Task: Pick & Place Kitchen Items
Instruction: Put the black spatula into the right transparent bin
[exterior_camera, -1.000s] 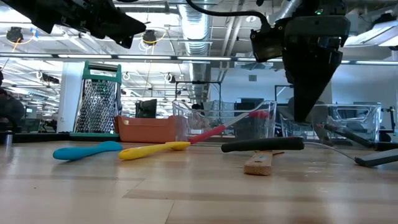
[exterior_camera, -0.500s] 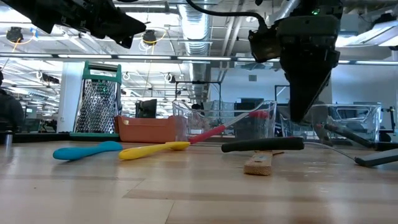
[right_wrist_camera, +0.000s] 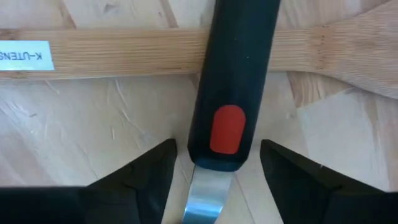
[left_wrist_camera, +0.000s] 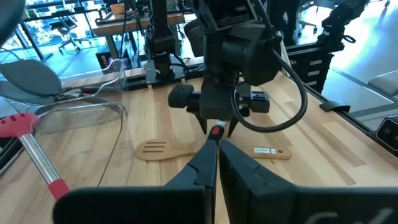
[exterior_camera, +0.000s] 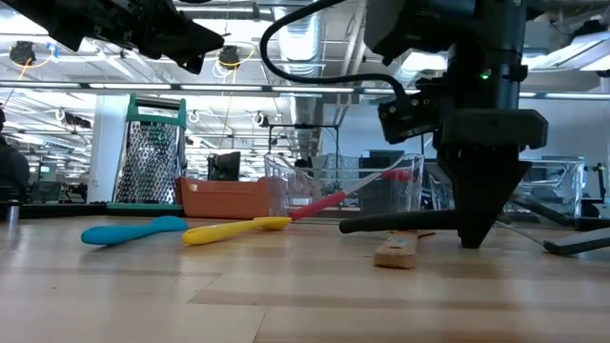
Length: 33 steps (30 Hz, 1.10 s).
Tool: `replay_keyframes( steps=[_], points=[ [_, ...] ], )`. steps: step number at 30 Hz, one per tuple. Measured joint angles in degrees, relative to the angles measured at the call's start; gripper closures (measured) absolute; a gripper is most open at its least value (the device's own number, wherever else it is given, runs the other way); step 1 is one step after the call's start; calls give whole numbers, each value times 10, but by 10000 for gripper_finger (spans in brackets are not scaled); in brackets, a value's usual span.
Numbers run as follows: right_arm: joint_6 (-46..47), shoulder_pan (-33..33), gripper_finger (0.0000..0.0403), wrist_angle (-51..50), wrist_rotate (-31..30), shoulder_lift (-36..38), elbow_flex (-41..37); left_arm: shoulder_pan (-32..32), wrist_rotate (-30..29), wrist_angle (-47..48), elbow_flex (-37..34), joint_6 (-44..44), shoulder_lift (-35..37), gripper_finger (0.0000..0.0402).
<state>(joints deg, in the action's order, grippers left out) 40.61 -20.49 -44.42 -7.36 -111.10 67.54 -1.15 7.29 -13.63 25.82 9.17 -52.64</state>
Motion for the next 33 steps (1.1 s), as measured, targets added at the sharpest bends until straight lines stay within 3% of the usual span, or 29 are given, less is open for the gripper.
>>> replay_keyframes(
  steps=[5,12,21,27,33],
  points=[
    [-1,2,216,5,1,5,-1,0,0,0,0,0,0,399],
    [-1,3,342,11,-7,34,-5,0,0,-2,0,0,0,399],
    [-1,3,341,4,-2,41,-4,0,0,-2,0,0,0,399],
    [-5,4,341,-5,-4,85,-4,0,0,-2,0,0,0,399],
    [-7,4,341,-12,-92,182,-4,0,0,-3,0,0,0,399]
  ],
)
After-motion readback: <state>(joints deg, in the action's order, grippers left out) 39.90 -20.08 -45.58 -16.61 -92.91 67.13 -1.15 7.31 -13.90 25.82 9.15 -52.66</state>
